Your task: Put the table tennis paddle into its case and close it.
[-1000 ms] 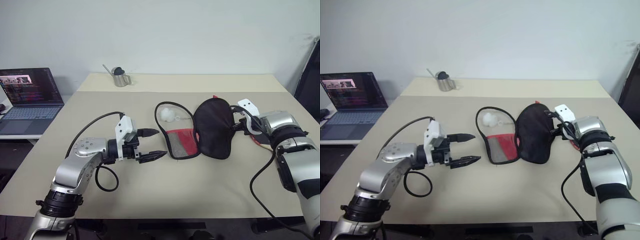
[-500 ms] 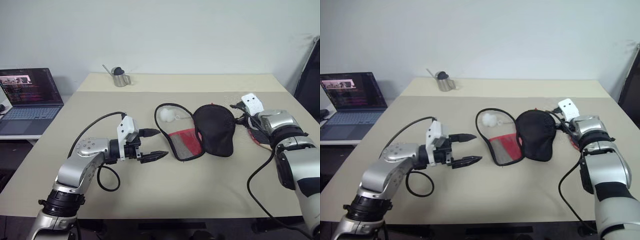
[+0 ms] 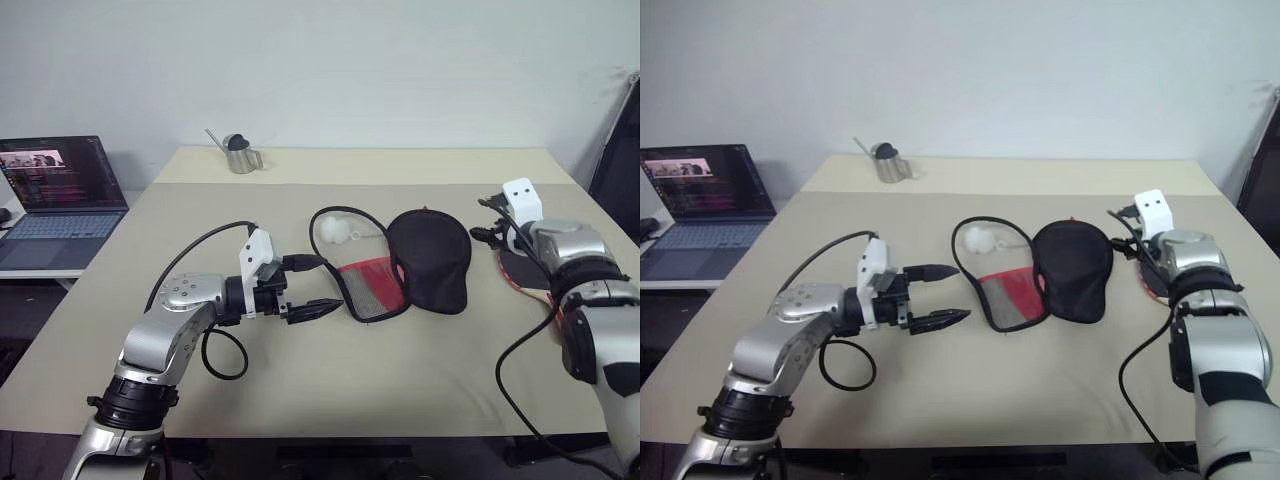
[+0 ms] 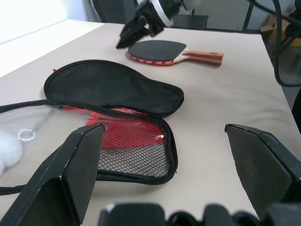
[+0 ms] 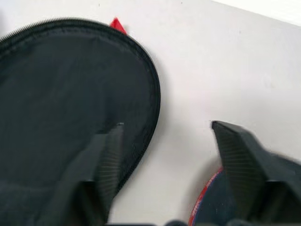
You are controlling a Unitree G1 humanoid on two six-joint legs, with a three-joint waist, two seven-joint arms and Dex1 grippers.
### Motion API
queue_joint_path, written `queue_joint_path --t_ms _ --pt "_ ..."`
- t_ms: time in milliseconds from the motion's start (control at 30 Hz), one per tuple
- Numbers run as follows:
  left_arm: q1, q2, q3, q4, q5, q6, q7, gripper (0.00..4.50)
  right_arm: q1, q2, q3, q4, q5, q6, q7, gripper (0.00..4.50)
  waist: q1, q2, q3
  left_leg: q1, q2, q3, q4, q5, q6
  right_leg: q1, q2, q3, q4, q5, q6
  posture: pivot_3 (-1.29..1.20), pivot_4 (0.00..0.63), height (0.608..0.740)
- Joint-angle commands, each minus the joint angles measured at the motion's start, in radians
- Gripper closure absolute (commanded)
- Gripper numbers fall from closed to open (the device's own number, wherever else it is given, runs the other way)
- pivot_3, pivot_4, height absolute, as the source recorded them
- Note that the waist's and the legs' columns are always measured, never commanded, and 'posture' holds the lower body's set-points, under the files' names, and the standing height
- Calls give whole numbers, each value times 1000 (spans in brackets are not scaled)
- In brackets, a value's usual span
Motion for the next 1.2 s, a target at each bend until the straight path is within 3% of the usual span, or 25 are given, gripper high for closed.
queue_joint_path --t_ms 33,233,433,633,933,1100,1200 --pt "-62 -17 10 -59 -33 2 7 0 129 -17 -116 -296 114 126 -23 1308 5 0 0 0 0 0 0 0 0 0 0 0 0 0 0 0 150 740" --pt "-114 -35 -23 -64 -30 4 -11 0 467 -13 -235 -785 194 383 -123 1308 20 0 0 -1 0 -1 2 0 0 0 0 0 0 0 0 0 150 740" --pt "-136 -55 -52 -77 -38 18 -22 0 691 -45 -321 -1080 266 493 -118 1308 15 1 0 0 0 0 3 0 0 1 1 1 1 0 0 0 150 740" --pt "-166 -78 -64 -62 -49 22 -35 0 776 -54 -386 -1125 276 522 -169 1308 15 0 0 1 0 0 3 0 0 1 1 0 1 0 0 0 150 740" --pt "-157 -81 -77 -44 -30 4 -49 0 805 -74 -370 -983 250 449 -197 1308 13 0 0 1 0 3 3 0 0 2 2 1 1 0 1 0 150 740" --pt "-138 -68 -69 -56 -27 7 -48 0 830 -79 -377 -1000 254 441 -207 1308 13 1 0 1 0 4 3 0 0 2 2 1 1 0 1 0 150 740" --pt "-132 -64 -66 -57 -24 5 -48 0 835 -72 -371 -1002 250 443 -217 700 11 1 0 1 0 5 3 0 0 1 2 1 1 0 1 0 150 740"
